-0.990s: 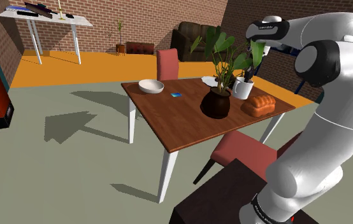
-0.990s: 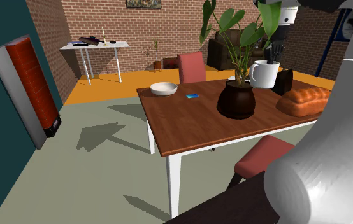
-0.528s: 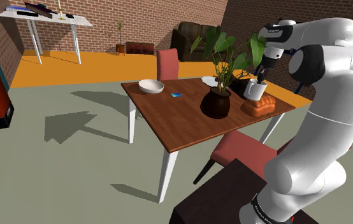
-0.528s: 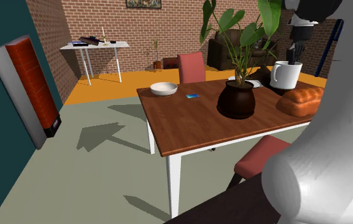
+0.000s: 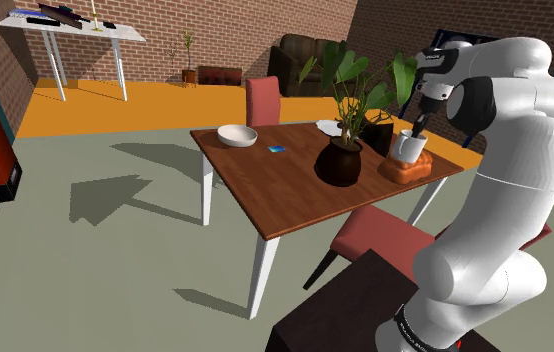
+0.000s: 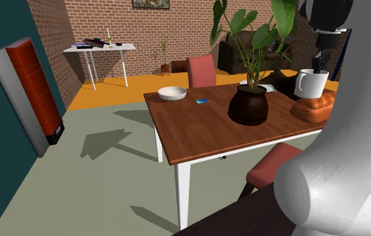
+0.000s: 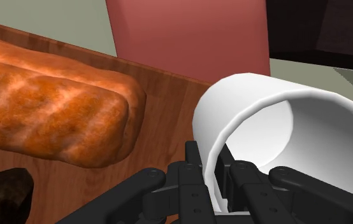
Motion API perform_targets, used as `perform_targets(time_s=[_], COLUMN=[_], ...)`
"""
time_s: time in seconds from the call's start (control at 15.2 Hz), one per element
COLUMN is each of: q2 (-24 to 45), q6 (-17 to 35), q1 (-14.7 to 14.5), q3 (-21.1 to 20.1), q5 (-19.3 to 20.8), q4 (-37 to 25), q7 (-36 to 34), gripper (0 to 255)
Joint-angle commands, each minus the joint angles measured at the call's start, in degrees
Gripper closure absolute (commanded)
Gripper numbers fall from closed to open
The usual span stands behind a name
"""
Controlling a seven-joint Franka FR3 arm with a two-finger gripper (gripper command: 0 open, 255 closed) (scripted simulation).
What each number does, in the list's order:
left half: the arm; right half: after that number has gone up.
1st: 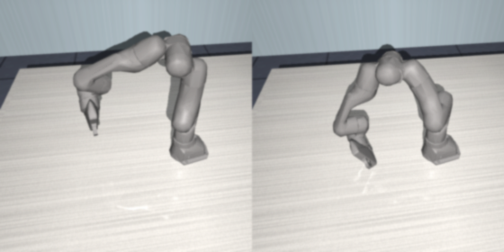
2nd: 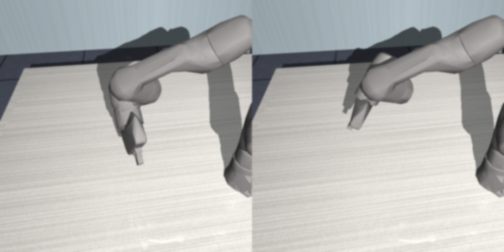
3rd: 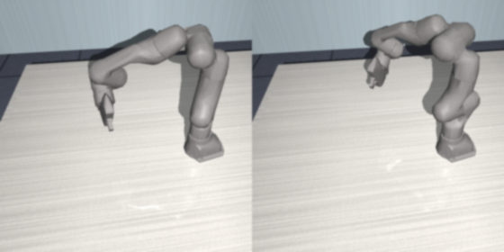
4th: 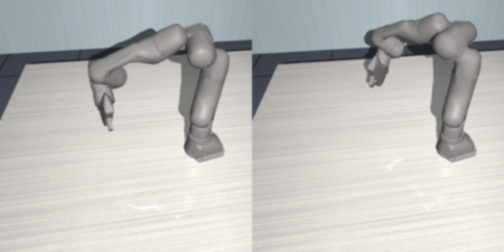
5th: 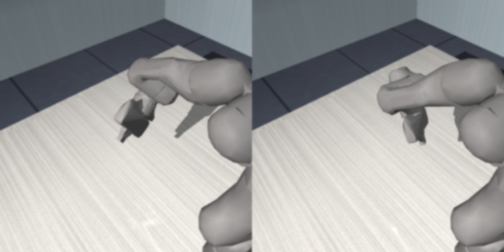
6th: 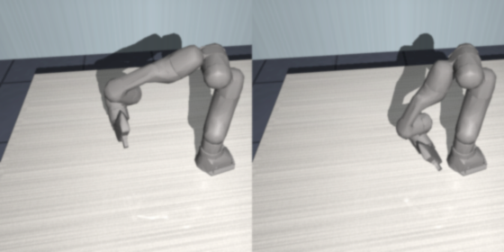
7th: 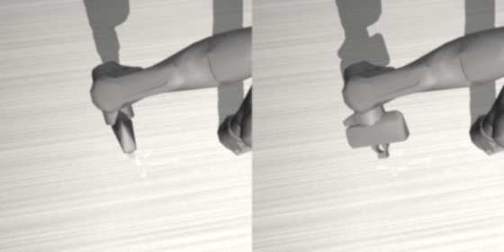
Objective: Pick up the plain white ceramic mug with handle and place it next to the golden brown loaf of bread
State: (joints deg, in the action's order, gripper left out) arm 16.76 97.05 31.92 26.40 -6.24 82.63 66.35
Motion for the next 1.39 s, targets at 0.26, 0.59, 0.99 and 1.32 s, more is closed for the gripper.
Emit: perform_targets(time_s=[0.26, 0.59, 0.99, 1.32], q2=[-0.46, -0.21, 0.54, 1.5], q6=[4.75, 8.5, 12.83, 16.31], q1=[-0.49, -0.66, -0.73, -0.69], q3=[-0.14, -0.27, -0.47, -0.69], q5=[0.13, -0.04, -0.48, -1.02], q4=[5.13, 8.67, 12.33, 14.95], q7=[-0.08, 0.03, 0.29, 0.6], gripper=[255, 255, 255, 255])
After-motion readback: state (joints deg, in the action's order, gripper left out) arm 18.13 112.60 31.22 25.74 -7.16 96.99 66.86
